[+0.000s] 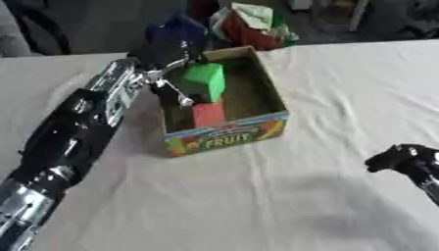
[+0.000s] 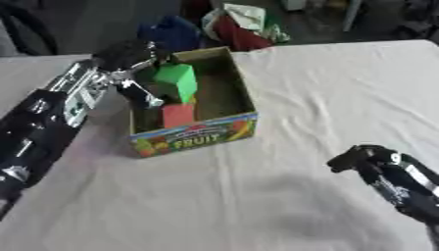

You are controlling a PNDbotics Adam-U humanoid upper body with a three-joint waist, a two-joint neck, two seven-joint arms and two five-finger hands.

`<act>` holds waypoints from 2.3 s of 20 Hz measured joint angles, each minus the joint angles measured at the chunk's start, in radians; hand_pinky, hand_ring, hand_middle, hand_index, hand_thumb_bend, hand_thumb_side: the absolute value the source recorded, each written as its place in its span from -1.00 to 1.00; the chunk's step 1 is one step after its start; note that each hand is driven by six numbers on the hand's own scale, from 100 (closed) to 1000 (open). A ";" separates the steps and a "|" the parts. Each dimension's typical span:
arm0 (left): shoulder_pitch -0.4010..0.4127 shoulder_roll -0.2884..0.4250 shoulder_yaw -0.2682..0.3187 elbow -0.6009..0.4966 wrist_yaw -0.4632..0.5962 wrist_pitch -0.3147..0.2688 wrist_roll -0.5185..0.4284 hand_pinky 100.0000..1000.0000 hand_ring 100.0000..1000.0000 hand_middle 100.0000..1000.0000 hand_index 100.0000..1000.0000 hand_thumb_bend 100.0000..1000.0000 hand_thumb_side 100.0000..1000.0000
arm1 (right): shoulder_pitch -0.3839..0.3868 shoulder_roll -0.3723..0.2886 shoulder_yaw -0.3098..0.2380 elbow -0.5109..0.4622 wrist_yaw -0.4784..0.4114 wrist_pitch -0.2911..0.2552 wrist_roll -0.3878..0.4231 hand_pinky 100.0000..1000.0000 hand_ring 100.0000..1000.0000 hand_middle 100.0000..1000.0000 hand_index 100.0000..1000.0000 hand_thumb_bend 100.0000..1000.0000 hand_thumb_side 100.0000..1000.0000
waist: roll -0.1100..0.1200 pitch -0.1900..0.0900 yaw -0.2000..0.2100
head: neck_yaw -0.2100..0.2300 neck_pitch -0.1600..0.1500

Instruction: Pick up objects on the table and place them in the box.

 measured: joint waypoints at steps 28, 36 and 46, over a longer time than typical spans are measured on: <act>0.374 0.213 0.133 -0.572 0.589 0.216 0.052 0.14 -0.09 -0.04 0.58 -0.57 0.29 | 0.001 0.000 -0.020 0.006 0.000 -0.005 -0.021 0.40 0.43 0.10 0.24 -1.00 0.10 | -0.014 0.005 0.086 | -0.053 -0.011; 0.660 0.143 0.223 -0.868 0.829 0.297 0.150 0.11 -0.12 -0.08 0.53 -1.00 0.58 | 0.002 -0.001 -0.032 0.005 0.000 -0.002 -0.034 0.39 0.43 0.10 0.25 -1.00 0.07 | -0.016 0.009 0.116 | -0.069 -0.009; 0.813 -0.033 0.241 -0.930 0.888 0.314 0.160 0.10 -0.13 -0.09 0.52 -1.00 0.96 | 0.002 -0.001 -0.045 -0.001 -0.009 0.005 -0.055 0.39 0.43 0.12 0.26 -1.00 0.03 | -0.023 0.002 0.124 | -0.070 0.060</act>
